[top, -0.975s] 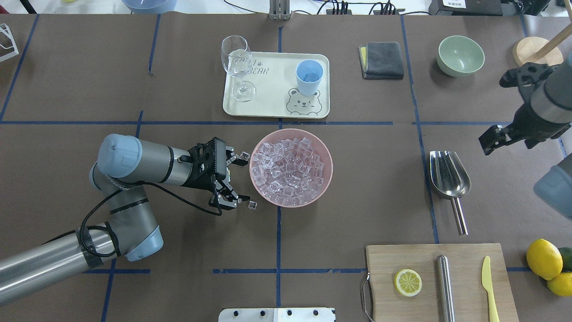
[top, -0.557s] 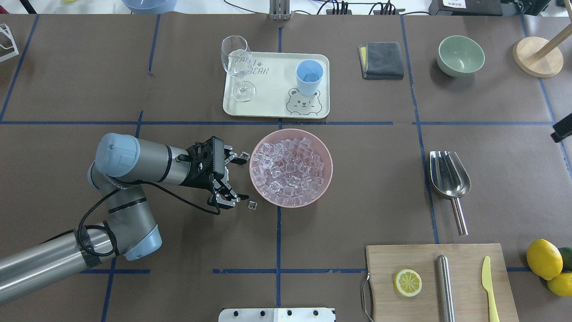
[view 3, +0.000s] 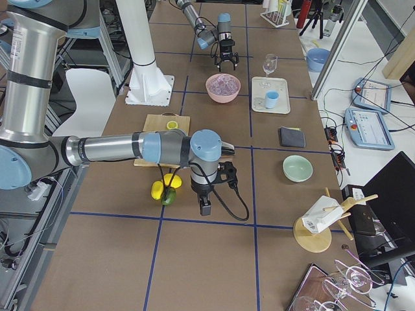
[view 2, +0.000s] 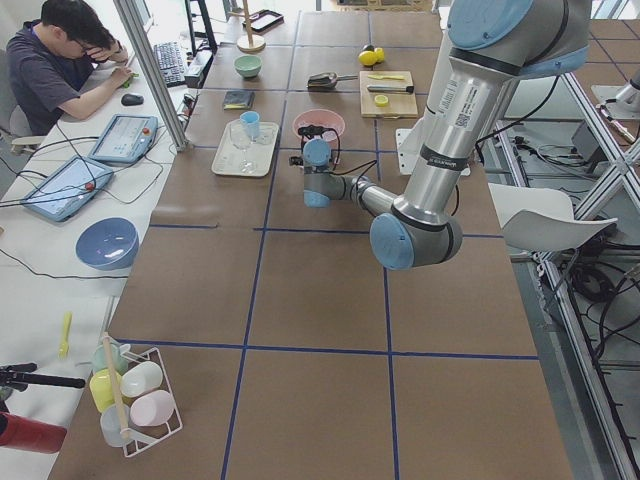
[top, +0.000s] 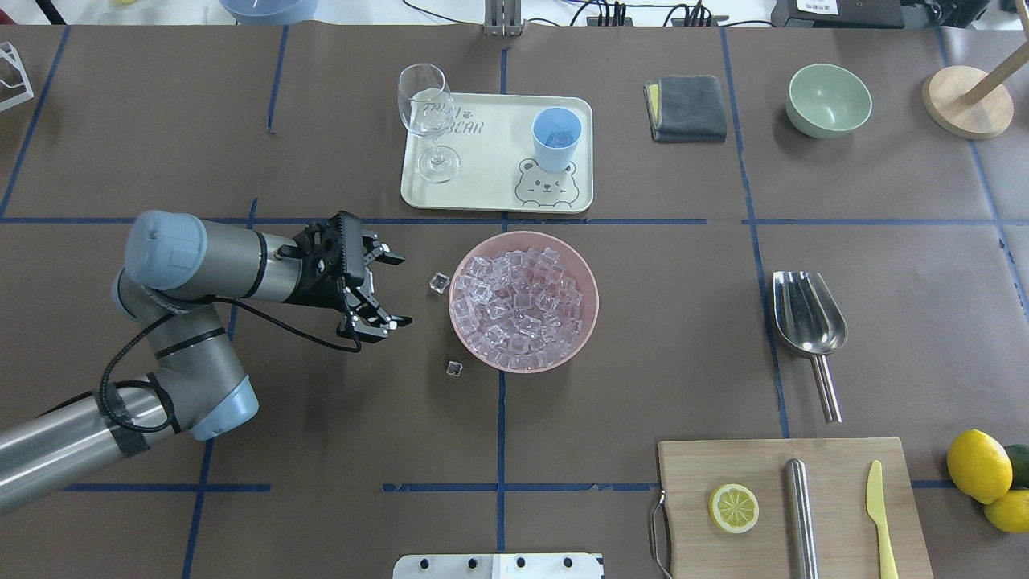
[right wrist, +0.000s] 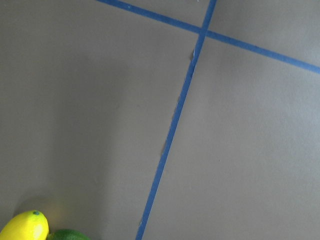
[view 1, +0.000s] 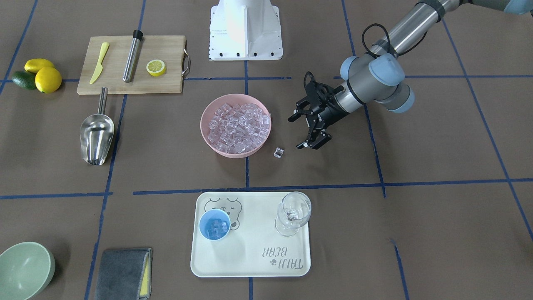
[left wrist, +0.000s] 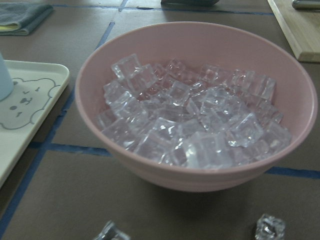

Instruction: Put ice in cup with scoop

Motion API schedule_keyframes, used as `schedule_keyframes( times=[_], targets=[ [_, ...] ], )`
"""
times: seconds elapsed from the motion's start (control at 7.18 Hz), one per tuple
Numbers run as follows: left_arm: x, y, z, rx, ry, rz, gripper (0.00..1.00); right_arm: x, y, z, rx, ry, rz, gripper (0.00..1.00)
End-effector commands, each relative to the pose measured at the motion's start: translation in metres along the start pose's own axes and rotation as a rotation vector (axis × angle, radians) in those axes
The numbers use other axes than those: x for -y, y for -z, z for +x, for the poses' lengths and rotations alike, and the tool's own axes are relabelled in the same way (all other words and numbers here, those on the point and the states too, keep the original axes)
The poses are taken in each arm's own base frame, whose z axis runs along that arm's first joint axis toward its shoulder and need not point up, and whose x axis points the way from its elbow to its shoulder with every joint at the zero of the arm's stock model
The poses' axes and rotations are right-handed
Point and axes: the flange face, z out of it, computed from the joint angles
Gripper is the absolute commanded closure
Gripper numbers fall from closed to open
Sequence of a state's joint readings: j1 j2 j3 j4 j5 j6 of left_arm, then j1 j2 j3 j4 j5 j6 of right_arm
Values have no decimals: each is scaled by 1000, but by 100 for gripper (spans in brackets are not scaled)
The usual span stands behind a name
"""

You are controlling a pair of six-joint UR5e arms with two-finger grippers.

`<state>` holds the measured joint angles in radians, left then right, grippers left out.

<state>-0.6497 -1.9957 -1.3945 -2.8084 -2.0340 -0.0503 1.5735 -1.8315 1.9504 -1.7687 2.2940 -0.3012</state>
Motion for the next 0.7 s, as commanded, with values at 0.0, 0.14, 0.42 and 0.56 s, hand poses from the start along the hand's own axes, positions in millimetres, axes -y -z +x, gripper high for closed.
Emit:
schedule_keyframes(
  times=[0.0,0.14,0.42,0.56],
  targets=[
    [-35,75,-95,78,113,-159,0,-8,-6,6,21,-26,-6,0],
    [-38,113,-134,112,76,-230,0,-8,-6,5,39,-30,0,0],
    [-43,190,-194,164,167,-401,0,-5,-4,4,40,-37,5,0],
    [-40,238,-215,215,280,-462,0,-5,-3,3,40,-36,6,0]
  ],
)
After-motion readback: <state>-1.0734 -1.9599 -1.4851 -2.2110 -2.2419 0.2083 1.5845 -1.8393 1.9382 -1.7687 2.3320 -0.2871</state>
